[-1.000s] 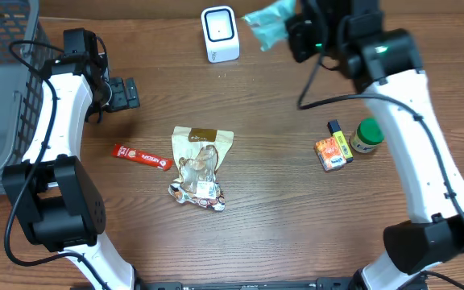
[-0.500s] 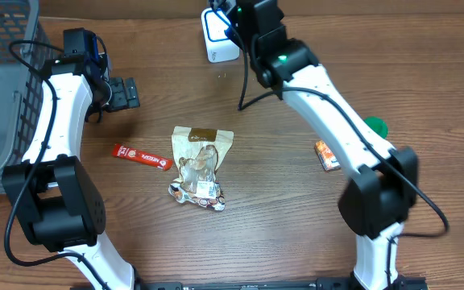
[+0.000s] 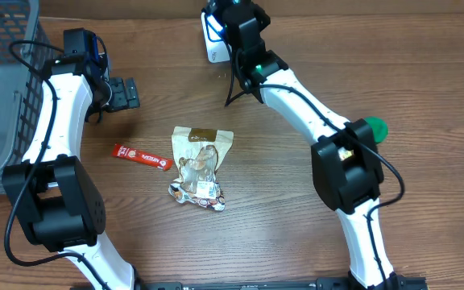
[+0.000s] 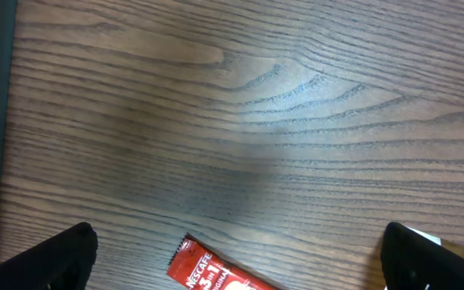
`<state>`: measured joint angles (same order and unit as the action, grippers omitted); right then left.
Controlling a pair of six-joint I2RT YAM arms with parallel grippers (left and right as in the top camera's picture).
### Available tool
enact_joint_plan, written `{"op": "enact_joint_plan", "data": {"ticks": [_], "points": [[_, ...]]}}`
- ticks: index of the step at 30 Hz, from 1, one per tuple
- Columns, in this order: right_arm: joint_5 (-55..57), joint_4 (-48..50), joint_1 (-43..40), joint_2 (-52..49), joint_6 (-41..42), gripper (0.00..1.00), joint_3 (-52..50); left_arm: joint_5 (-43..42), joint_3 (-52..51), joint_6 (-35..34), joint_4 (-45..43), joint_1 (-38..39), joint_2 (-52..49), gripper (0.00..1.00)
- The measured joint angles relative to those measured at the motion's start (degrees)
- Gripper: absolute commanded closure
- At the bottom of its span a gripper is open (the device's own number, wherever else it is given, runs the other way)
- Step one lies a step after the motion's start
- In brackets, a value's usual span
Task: Scan the item barcode
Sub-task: 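Carry the teal packet to the white scanner, then hold the teal packet's barcode against the white scanner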
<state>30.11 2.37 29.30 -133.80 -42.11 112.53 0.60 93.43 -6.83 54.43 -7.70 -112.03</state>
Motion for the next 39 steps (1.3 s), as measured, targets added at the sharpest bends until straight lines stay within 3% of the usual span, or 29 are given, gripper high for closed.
{"op": "enact_joint_plan", "data": {"ticks": [25,39], "points": [[0.5,-5.0,3.5,-4.9,-12.9,0.96,0.0,0.0,0.0,0.0,0.0,0.0,0.0,0.00],[0.7,-11.5,5.3,-5.2,-13.9,0.96,0.0,0.0,0.0,0.0,0.0,0.0,0.0,0.00]]}}
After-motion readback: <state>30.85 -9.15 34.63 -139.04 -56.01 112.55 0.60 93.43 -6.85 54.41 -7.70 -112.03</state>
